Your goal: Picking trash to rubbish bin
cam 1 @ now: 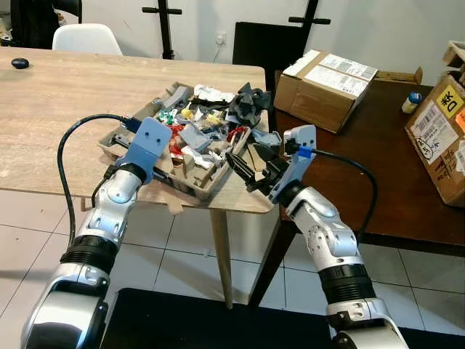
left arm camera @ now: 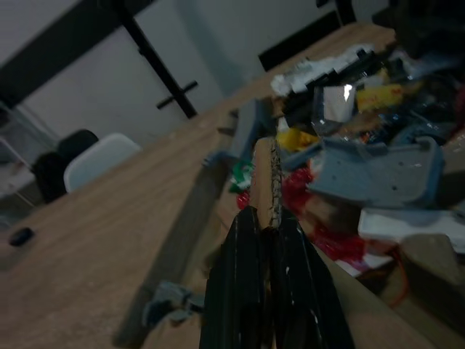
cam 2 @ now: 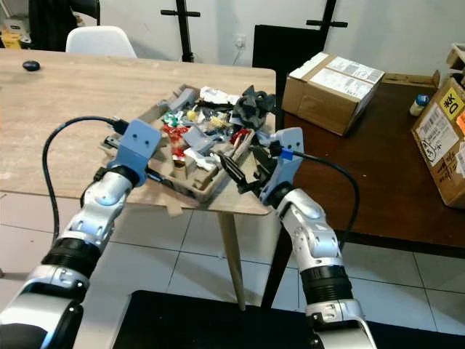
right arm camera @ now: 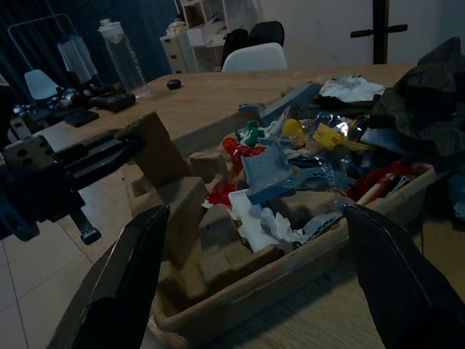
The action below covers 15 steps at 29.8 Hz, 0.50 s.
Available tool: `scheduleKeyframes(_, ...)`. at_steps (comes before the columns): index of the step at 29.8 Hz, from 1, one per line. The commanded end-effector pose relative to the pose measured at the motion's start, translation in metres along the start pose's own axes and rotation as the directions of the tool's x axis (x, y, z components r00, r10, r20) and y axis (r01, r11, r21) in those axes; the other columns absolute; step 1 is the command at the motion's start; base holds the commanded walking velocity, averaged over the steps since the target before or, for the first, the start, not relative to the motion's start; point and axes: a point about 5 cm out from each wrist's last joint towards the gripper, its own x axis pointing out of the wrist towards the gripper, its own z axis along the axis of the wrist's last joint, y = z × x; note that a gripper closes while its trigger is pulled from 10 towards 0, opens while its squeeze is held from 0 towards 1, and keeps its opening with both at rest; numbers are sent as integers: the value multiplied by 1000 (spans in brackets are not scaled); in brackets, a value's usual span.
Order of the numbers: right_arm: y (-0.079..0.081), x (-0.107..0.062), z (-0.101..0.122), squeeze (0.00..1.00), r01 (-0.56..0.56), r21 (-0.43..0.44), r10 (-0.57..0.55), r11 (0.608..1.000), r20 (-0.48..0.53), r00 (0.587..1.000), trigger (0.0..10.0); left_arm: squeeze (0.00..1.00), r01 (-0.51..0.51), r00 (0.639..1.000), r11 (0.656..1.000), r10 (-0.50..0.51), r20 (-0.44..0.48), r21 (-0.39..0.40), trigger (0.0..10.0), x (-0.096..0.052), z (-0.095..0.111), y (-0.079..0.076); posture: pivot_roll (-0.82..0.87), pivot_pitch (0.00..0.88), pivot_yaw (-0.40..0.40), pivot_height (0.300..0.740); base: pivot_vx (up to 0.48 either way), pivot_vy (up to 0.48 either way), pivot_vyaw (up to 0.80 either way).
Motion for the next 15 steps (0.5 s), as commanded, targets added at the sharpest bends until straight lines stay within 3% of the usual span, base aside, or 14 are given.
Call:
scheduleKeyframes(1, 0, 0, -2, 0, 3, -1, -3, 1000, -3, 1000, 10000, 0, -14, 1000, 999, 14, 16, 37, 0, 1, 2, 6, 94, 101, 1, 740, 0, 0, 0)
scheduleKeyframes(8, -2, 1, 2, 0, 12, 6, -12, 1000, 16, 1000, 10000, 0, -74, 991, 995, 66, 113, 65, 0, 4, 21, 21, 94, 103, 0, 740, 0, 0, 0)
scheduleKeyframes(10, -11, 0, 15, 0, 48, 66, -54, 997, 85, 995, 10000, 0, -56, 960, 970, 118, 254, -236, 0, 9, 56, 35, 95, 104, 0, 740, 0, 0, 0)
scheduleKeyframes(11, -11, 0, 15, 0, 48, 66, -54, 997, 85, 995, 10000, 0, -56, 960, 970, 118, 254, -236, 0, 9, 56, 35, 95, 104, 0, 740, 0, 0, 0)
scheduleKeyframes(12, -13, 0, 17, 0, 54, 76, -61, 996, 96, 993, 10000, 0, -29, 950, 945, 127, 284, -327, 0, 10, 62, 37, 95, 104, 0, 740, 0, 0, 0)
scheduleKeyframes(15, -20, -4, 23, 0, 71, 85, -81, 994, 118, 990, 10000, 0, 86, 920, 840, 139, 366, -536, 0, 9, 81, 45, 96, 107, 1, 740, 0, 0, 0)
